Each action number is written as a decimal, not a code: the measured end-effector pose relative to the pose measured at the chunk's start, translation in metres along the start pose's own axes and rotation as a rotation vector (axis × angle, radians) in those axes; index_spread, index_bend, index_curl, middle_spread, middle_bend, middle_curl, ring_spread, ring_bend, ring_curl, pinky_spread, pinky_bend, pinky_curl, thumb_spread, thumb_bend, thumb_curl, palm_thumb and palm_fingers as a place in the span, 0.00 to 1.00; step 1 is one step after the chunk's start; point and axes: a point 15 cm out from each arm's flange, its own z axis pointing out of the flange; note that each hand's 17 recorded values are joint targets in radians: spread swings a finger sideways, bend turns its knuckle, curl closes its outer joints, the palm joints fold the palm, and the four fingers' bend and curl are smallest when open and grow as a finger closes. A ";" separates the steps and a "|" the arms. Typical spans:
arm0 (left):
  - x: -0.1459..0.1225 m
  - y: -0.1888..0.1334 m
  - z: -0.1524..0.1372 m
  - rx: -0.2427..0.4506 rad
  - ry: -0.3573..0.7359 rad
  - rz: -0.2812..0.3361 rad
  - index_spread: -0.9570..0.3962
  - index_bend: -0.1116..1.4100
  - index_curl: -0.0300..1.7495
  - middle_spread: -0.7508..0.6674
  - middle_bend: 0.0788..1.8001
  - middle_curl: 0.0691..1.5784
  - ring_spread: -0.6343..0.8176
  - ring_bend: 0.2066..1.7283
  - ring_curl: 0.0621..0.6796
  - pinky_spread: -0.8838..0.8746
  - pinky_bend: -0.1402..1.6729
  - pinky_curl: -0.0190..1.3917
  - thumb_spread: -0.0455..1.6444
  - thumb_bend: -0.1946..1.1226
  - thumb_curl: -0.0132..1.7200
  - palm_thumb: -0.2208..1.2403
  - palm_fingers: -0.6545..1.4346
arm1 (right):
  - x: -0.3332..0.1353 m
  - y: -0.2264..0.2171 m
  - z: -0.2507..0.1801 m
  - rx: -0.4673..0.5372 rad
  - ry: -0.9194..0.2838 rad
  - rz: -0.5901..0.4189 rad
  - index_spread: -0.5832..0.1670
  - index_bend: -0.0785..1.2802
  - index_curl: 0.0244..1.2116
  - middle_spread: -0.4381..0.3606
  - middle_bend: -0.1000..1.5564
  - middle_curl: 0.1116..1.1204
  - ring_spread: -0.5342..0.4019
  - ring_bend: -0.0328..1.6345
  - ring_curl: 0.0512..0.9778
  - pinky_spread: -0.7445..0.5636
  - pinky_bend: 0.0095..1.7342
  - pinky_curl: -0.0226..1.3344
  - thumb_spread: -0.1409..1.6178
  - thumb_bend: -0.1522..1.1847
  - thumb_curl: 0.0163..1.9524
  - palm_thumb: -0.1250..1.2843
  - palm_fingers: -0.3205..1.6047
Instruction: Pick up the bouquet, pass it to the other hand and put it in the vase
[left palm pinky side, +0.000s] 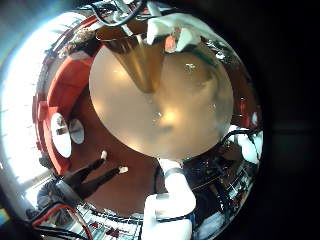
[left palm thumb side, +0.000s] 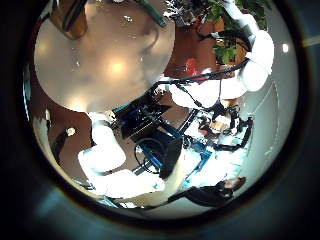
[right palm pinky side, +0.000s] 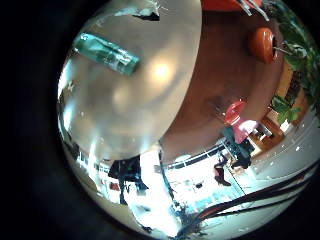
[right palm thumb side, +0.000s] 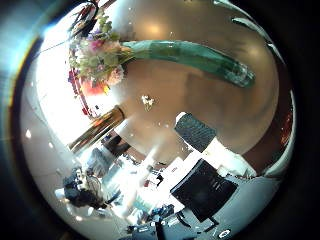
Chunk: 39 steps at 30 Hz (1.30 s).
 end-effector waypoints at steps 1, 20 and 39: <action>0.000 0.001 0.000 -0.002 0.000 0.008 0.77 0.18 0.18 0.84 0.07 0.18 0.83 0.22 0.23 0.81 0.21 0.24 0.65 0.13 0.16 0.20 0.33 | -0.004 -0.003 0.003 -0.005 0.005 -0.006 0.50 0.18 0.19 0.53 0.26 0.28 0.52 0.50 0.32 0.77 0.37 0.24 0.69 0.10 0.20 0.50 0.32; 0.001 0.000 0.007 -0.019 0.017 0.003 0.77 0.18 0.18 0.84 0.07 0.18 0.83 0.22 0.23 0.81 0.21 0.24 0.65 0.13 0.17 0.20 0.33 | -0.009 -0.030 0.035 -0.032 0.030 0.022 0.50 0.18 0.23 0.54 0.29 0.30 0.52 0.52 0.30 0.75 0.38 0.21 0.68 0.10 0.21 0.52 0.32; 0.010 -0.004 0.005 -0.017 0.024 -0.010 0.77 0.18 0.18 0.84 0.07 0.18 0.83 0.22 0.24 0.81 0.21 0.24 0.65 0.13 0.17 0.20 0.33 | -0.015 -0.021 0.035 -0.048 0.079 -0.004 0.49 0.19 0.26 0.45 0.34 0.34 0.36 0.59 0.33 0.62 0.41 0.17 0.67 0.10 0.21 0.55 0.38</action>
